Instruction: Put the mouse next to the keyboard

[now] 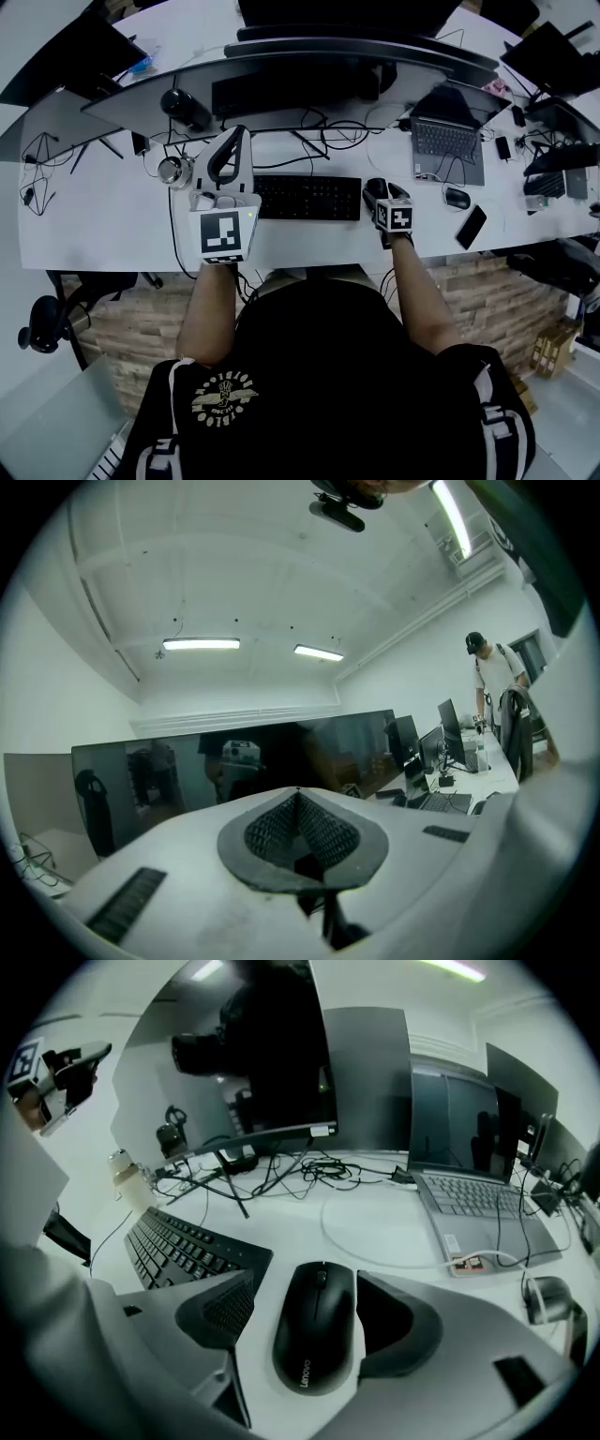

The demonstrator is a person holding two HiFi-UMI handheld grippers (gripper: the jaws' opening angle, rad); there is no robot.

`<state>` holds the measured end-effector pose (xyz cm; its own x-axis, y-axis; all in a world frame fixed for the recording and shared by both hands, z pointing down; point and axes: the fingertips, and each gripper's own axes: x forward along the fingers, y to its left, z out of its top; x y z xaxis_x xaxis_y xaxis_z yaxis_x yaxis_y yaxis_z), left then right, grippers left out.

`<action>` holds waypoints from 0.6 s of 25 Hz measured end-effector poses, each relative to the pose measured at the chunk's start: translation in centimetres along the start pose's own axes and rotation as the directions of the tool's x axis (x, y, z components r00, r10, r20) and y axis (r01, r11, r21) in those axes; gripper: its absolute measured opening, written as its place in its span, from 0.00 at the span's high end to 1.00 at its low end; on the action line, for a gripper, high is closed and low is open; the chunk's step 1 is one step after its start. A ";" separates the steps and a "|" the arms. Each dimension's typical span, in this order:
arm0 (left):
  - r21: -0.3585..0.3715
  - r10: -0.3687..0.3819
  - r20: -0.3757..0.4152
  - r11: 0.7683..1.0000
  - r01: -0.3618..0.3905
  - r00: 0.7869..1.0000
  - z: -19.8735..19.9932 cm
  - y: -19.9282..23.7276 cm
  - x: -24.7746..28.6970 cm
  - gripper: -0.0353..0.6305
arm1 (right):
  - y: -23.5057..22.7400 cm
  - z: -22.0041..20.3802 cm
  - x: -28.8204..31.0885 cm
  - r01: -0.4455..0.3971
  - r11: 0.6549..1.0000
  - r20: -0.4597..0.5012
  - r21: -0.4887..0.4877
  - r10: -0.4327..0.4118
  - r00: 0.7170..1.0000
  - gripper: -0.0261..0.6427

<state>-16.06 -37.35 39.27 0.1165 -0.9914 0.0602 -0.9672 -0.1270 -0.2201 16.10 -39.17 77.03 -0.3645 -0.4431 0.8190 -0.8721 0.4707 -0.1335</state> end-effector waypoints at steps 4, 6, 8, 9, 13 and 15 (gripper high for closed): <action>-0.034 0.001 0.034 0.999 0.000 0.999 0.5 0.6 -0.9 0.94 | 1.3 3.4 -3.6 0.012 0.998 0.156 -0.066 -0.002 0.988 0.56; -0.066 0.002 0.062 0.998 0.002 0.998 0.9 0.9 -1.5 0.94 | 1.8 5.3 -5.9 0.040 0.995 0.256 -0.090 -0.016 0.966 0.70; -0.082 0.008 0.080 0.997 -0.002 0.997 1.4 1.4 -2.0 0.94 | 2.3 6.8 -8.0 0.070 0.993 0.335 -0.097 -0.034 0.942 0.80; -0.086 0.011 0.083 0.996 -0.004 0.997 1.5 1.7 -2.3 0.94 | 2.6 7.5 -8.9 0.088 0.991 0.367 -0.098 -0.046 0.929 0.87; -0.098 0.004 0.084 0.995 0.004 0.996 1.4 2.1 -3.3 0.94 | 3.5 9.4 -11.8 0.116 0.989 0.457 -0.093 -0.061 0.887 0.96; -0.116 -0.006 0.093 0.993 0.017 0.996 1.4 2.3 -4.0 0.95 | 3.8 9.9 -13.2 0.121 0.990 0.486 -0.077 -0.068 0.871 0.96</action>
<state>-18.40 -33.71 37.12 0.1426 -0.9893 -0.0298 -0.9848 -0.1388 -0.1045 14.37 -39.08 60.21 -0.4165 -0.7890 0.4517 -0.8820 0.4712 0.0096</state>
